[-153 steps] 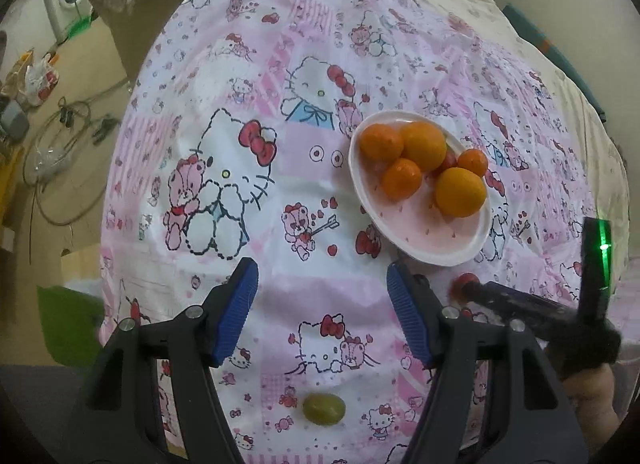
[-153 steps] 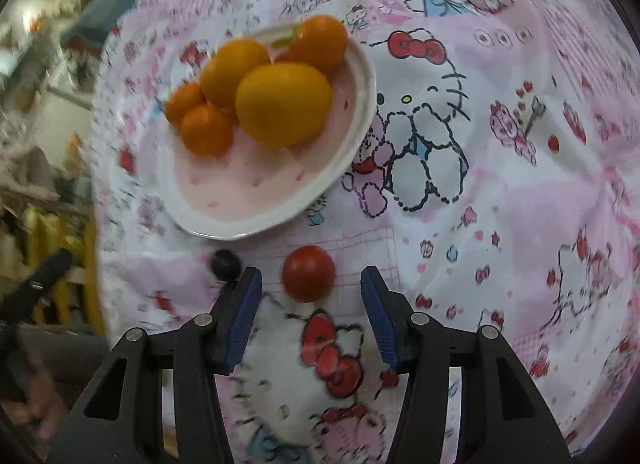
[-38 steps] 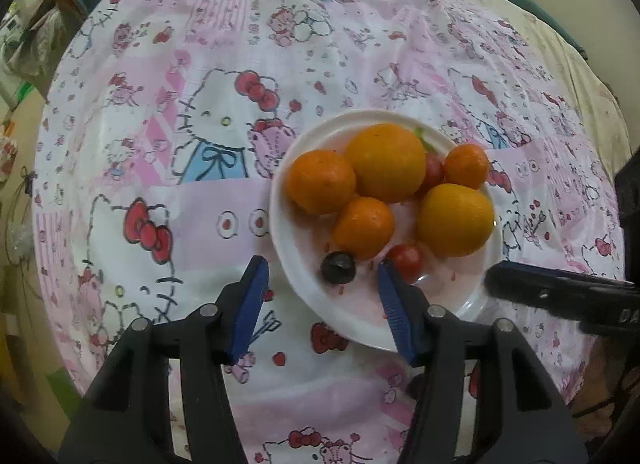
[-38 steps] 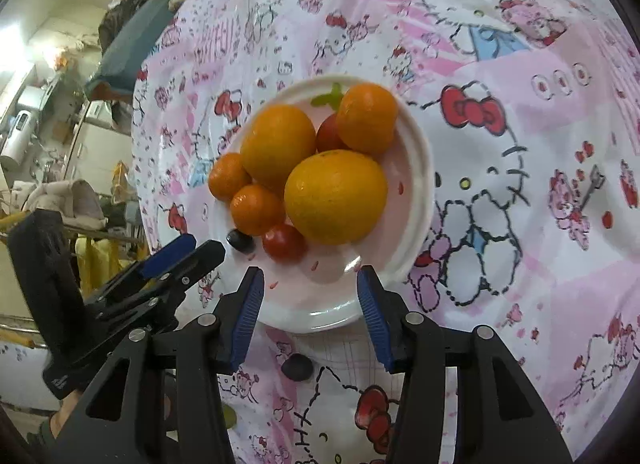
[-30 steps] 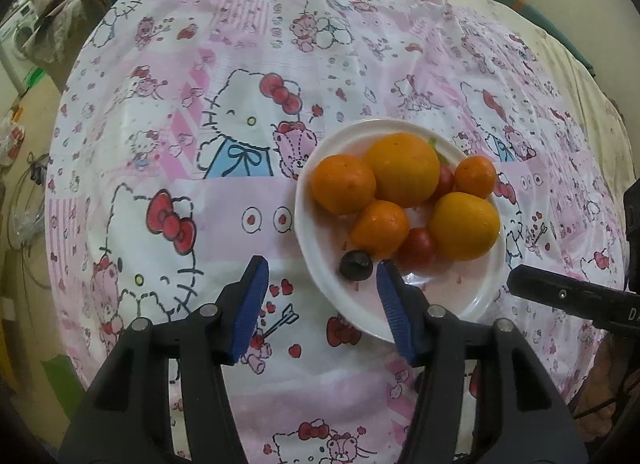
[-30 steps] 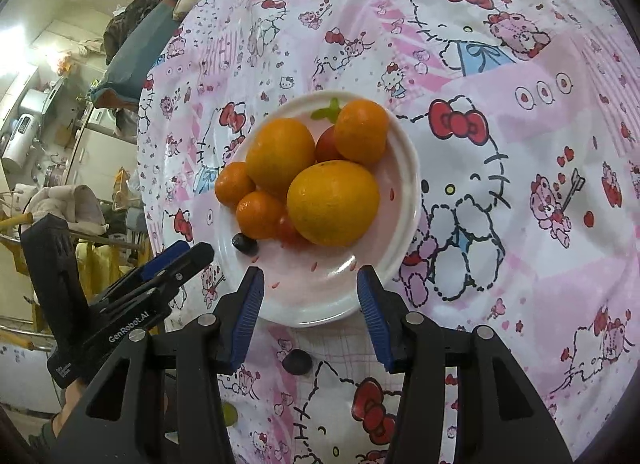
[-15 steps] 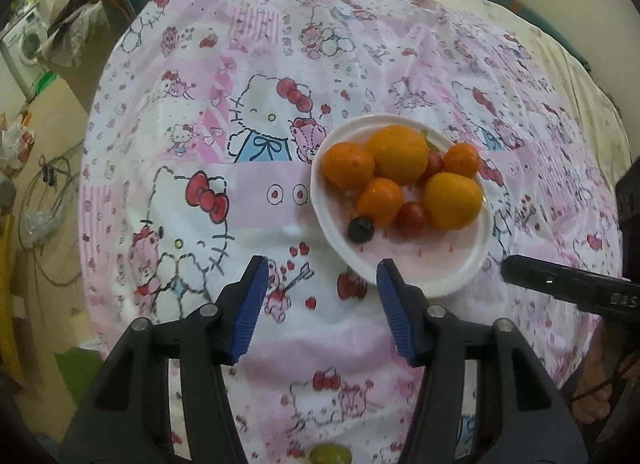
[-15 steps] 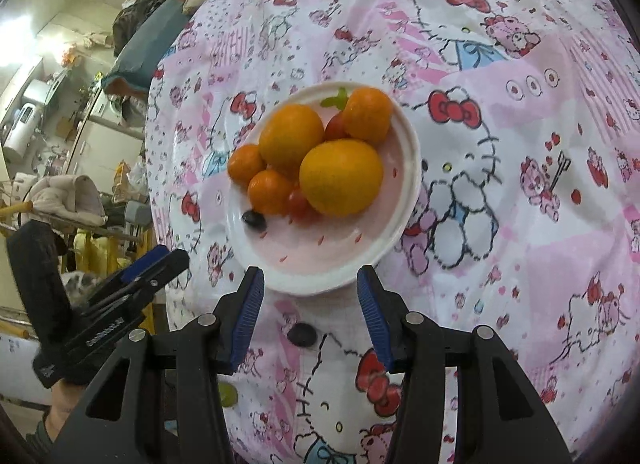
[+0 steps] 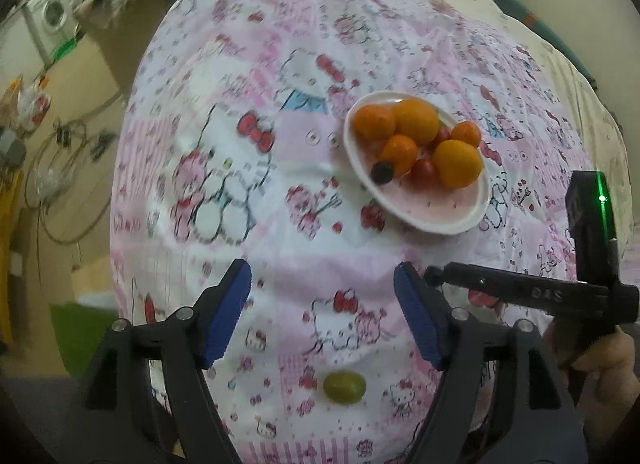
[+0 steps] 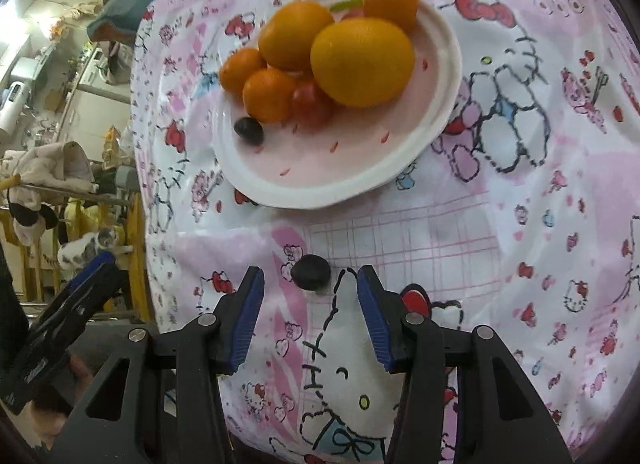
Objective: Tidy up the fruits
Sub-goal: 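Grasp the second dark grape with the right tool while the left tool grasps the green grape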
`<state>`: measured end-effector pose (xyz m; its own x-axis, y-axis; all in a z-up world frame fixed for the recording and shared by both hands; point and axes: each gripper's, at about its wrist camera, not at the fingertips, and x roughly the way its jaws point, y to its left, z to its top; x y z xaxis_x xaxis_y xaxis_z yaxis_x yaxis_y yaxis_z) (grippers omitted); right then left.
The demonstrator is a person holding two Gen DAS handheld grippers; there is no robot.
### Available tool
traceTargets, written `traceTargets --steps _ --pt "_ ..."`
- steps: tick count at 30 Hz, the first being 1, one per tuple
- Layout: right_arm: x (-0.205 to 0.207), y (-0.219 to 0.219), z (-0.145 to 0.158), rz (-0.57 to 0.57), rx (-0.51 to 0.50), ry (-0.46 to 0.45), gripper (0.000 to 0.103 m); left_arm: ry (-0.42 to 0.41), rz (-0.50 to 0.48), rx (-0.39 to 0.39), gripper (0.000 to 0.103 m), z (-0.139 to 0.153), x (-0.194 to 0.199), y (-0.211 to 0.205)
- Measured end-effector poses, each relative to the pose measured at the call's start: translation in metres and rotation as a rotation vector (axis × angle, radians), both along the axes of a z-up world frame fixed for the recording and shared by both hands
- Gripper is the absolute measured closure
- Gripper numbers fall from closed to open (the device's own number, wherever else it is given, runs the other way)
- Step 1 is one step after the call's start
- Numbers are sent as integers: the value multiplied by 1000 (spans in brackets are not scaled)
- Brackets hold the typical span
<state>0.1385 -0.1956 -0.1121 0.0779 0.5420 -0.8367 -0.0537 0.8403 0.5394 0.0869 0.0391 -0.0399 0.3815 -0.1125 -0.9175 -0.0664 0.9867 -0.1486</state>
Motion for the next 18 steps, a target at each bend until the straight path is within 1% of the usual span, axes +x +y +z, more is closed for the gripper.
traceTargets --steps 4,7,8,9,11,15,18 --pt "3 8 -11 12 -31 23 53 24 31 -15 32 -9 -4 8" --pt "3 15 -16 34 -69 18 60 24 46 -17 32 -13 -4 14" --pt "4 17 -17 42 -84 17 68 27 49 -14 32 -14 -5 15" --pt "4 17 -17 45 -98 15 73 30 49 -14 32 -16 -5 18" --pt "5 17 -19 52 -81 20 78 41 47 -17 32 -19 -7 20" --pt "3 18 -16 66 -85 2 78 60 18 -10 32 -23 -12 20" --pt "4 13 -10 47 -69 -10 78 85 -25 -10 32 -31 -19 14"
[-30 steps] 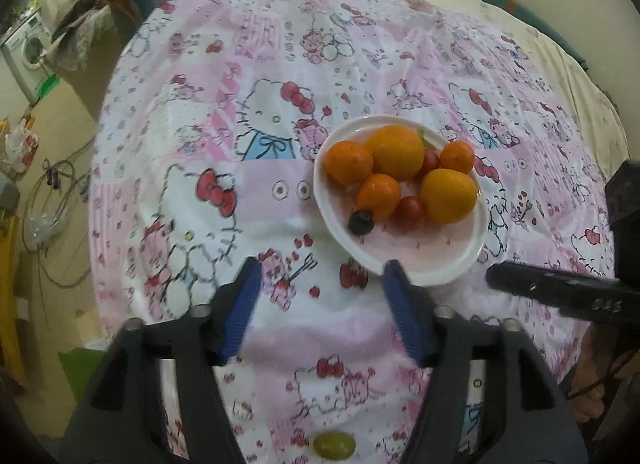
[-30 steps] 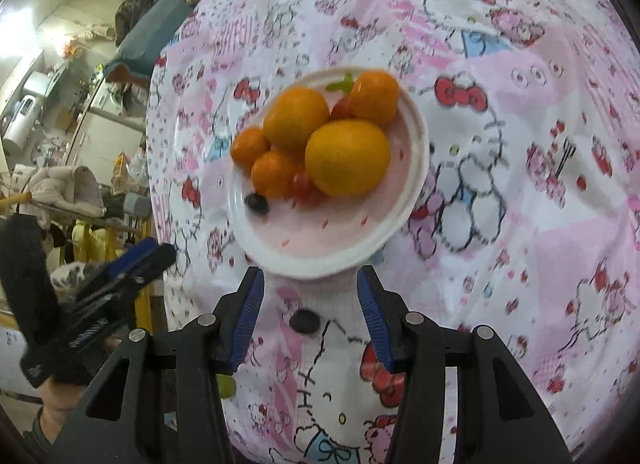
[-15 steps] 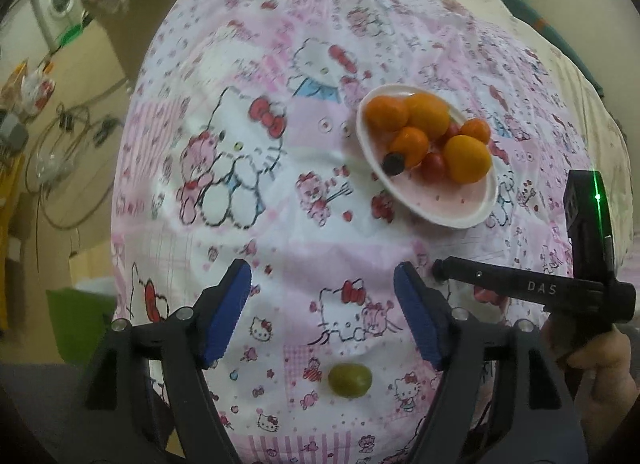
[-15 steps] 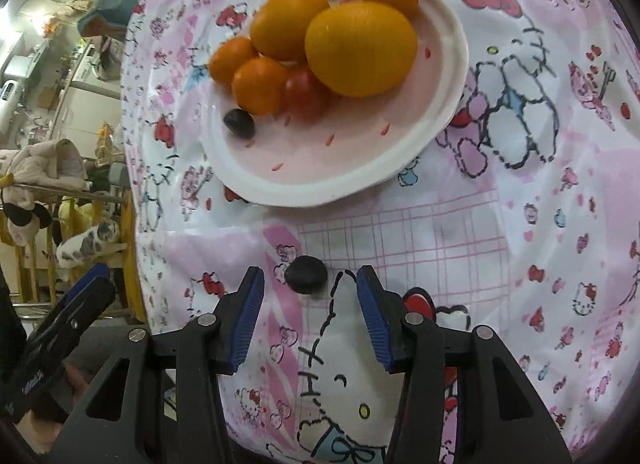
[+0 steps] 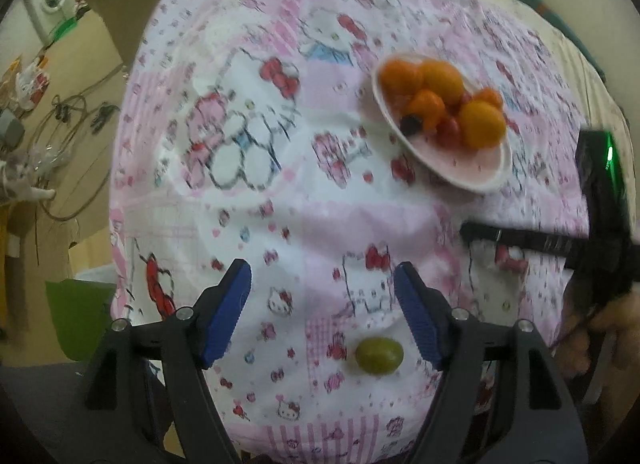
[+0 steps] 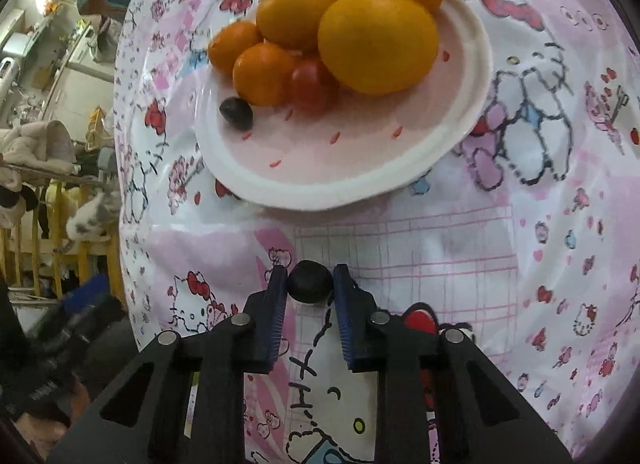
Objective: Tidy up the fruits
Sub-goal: 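Grasp the second dark grape with the right tool while the left tool grasps the green grape, then lower both grapes onto the white plate and open both tools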
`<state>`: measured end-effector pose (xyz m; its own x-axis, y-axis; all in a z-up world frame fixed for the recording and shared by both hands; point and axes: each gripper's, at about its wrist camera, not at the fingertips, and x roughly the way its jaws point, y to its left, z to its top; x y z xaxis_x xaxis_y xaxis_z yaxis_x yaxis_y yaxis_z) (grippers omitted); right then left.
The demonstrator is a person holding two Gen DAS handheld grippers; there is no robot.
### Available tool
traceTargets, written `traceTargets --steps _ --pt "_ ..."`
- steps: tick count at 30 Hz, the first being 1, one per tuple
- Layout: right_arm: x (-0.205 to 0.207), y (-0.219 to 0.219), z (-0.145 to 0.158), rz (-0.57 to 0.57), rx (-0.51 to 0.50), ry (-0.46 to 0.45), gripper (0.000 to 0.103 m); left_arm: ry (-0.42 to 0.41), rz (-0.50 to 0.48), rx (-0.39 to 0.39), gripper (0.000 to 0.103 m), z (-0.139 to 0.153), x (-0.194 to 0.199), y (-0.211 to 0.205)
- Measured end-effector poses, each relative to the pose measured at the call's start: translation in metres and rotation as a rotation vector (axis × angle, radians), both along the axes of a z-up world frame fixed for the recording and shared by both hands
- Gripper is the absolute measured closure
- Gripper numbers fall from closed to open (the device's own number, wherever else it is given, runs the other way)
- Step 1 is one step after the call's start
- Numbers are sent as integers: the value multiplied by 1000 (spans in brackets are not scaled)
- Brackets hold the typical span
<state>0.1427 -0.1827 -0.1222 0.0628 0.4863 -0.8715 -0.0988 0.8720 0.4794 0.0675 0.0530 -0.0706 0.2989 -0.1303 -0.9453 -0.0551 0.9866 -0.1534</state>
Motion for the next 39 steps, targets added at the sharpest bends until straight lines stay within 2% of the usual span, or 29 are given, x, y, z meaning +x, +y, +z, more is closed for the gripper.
traceTargets --steps 8,11,13,17,19,20,23,26,29,35,39 --pt "5 -24 23 -69 64 -46 78 116 -161 -49 32 -24 -30 -35" --pt "7 -30 29 -87 80 -59 78 125 -205 -10 34 -31 -36 -48" --pt "8 -31 31 -94 86 -63 78 126 -230 16 47 -35 -36 -55" --pt "9 -34 34 -102 93 -67 78 115 -248 71 64 -38 -35 -62" --pt "9 -34 35 -101 98 -71 78 112 -257 71 76 -37 -35 -64" --pt "9 -34 36 -101 100 -73 78 110 -261 64 77 -36 -35 -66" --pt "9 -35 36 -103 109 -71 78 100 -261 68 78 -30 -34 -69" --pt "10 -37 39 -113 124 -72 78 70 -235 26 78 -13 -28 -65" --pt "11 -40 43 -121 141 -80 78 30 -219 18 78 6 -15 -64" --pt "20 -47 49 -150 167 -98 78 -25 -240 61 77 31 25 -78" --pt "30 -49 41 -166 160 -81 78 -37 -245 78 77 31 47 -74"
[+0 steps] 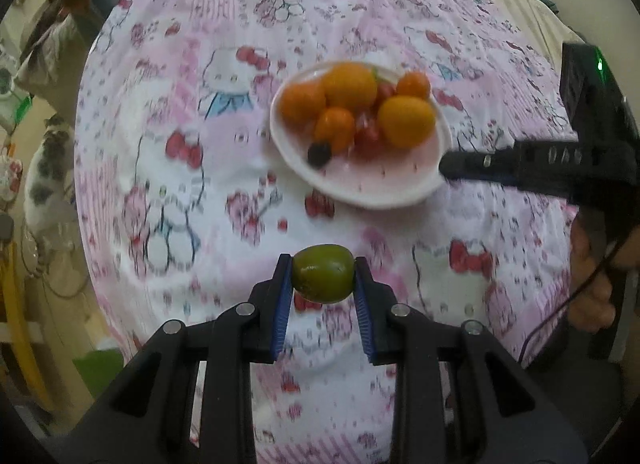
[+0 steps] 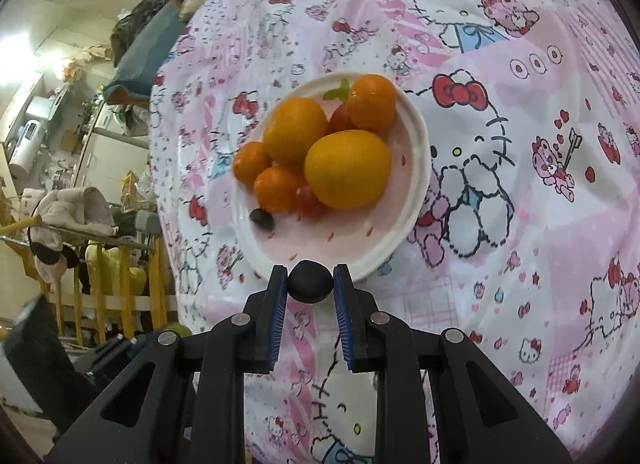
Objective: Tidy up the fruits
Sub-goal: 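Lower both grapes onto the white plate and open both tools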
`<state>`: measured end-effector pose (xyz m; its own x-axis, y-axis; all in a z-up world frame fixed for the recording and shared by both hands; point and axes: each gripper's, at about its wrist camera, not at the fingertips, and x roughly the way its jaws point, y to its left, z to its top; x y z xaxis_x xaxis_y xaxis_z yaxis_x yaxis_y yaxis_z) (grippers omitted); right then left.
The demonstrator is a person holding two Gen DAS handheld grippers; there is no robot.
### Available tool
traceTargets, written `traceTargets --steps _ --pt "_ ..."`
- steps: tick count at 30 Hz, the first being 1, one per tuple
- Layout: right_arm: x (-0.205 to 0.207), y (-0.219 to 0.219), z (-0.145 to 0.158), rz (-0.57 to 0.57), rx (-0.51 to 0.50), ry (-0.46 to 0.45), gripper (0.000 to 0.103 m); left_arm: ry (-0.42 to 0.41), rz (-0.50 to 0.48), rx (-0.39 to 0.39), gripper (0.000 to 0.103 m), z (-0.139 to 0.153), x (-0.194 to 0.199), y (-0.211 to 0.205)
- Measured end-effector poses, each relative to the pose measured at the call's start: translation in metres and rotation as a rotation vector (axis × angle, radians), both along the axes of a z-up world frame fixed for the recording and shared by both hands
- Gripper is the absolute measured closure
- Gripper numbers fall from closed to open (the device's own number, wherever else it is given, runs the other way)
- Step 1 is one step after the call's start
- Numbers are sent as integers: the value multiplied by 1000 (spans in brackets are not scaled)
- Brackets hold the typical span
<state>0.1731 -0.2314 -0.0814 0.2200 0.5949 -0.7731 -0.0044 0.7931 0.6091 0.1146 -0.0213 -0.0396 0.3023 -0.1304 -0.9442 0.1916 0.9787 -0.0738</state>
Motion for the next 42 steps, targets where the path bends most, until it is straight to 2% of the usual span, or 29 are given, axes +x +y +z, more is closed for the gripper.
traceTargets --steps 3,6,10,14,22,24,26,37,42 --pt "10 4 -10 4 -14 25 78 4 10 -10 77 -6 17 -4" --pt "13 7 -16 10 -22 29 78 -28 23 -18 77 -15 33 -7" --pt "18 8 -22 0 -15 35 76 -38 42 -44 77 -27 41 -5" --pt "19 5 -23 -14 7 29 75 -7 65 -76 77 -36 44 -1" --pt "12 -9 -9 -39 -24 -16 73 30 82 -99 77 -45 51 -13" --pt "11 -17 -8 -59 -26 -15 60 27 72 -95 77 -45 53 -21" --pt "11 -23 -8 -71 -28 -14 53 22 66 -92 77 -46 55 -28" --pt "5 -60 -5 -134 -16 -11 49 24 96 -91 77 -60 75 -50" --pt "5 -73 -4 -163 -2 -6 48 14 97 -43 76 -64 76 -56"
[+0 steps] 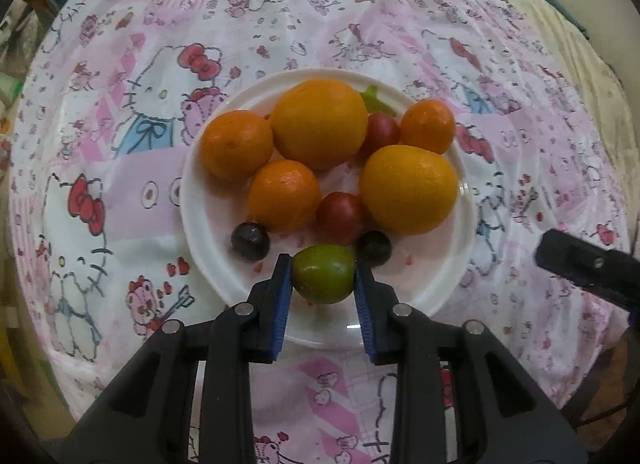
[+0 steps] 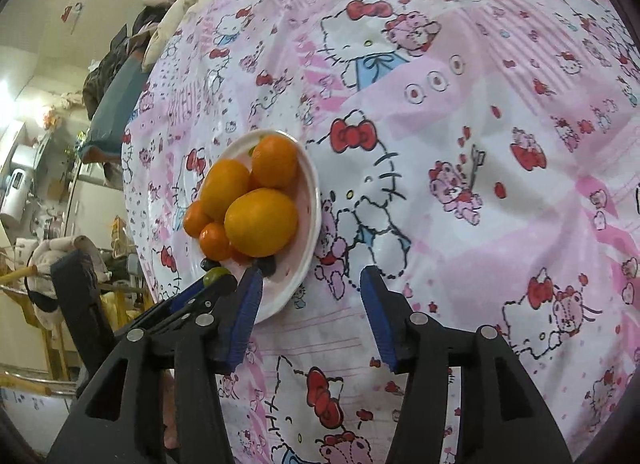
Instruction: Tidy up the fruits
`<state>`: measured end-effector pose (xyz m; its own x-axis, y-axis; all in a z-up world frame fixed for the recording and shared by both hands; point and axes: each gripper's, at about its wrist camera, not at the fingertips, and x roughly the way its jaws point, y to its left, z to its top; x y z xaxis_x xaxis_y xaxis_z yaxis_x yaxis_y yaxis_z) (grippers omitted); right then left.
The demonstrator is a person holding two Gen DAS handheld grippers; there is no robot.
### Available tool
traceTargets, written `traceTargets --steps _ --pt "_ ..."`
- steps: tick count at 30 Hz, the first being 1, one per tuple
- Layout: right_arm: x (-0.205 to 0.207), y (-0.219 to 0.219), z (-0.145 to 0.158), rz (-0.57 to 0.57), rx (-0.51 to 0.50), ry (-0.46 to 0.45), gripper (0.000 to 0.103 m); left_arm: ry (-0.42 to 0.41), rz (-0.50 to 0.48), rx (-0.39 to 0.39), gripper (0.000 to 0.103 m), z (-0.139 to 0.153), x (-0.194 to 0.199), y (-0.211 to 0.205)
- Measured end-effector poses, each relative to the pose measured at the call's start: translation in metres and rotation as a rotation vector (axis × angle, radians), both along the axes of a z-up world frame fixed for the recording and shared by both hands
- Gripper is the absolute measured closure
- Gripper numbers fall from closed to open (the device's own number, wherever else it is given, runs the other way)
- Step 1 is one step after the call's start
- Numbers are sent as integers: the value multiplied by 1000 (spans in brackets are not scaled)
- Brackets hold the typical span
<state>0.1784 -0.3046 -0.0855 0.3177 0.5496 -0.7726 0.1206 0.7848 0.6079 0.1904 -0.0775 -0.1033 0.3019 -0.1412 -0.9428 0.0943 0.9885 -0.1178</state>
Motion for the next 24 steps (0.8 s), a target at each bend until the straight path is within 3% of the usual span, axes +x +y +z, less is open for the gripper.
traceTargets --steps 2,4,6,13,16,21,24 --pt "0 -1 2 5 -1 -5 48 4 -12 -5 66 -2 0 -1" --pt "0 -1 3 8 -8 -10 48 -18 -8 9 38 0 -1 0" --pt "0 -1 4 8 -2 -9 48 -39 0 2 25 3 -2 2" --pt "-6 -2 13 3 -10 -32 48 -80 -18 -7 24 21 -17 12" --pt "-11 2 25 5 -48 -74 34 -113 20 -4 24 37 -32 30" --pt "-20 28 43 58 -101 -160 32 -226 100 18 24 66 -58 64" --pt "-31 50 58 95 -184 -243 27 -277 133 -1 13 81 -72 81"
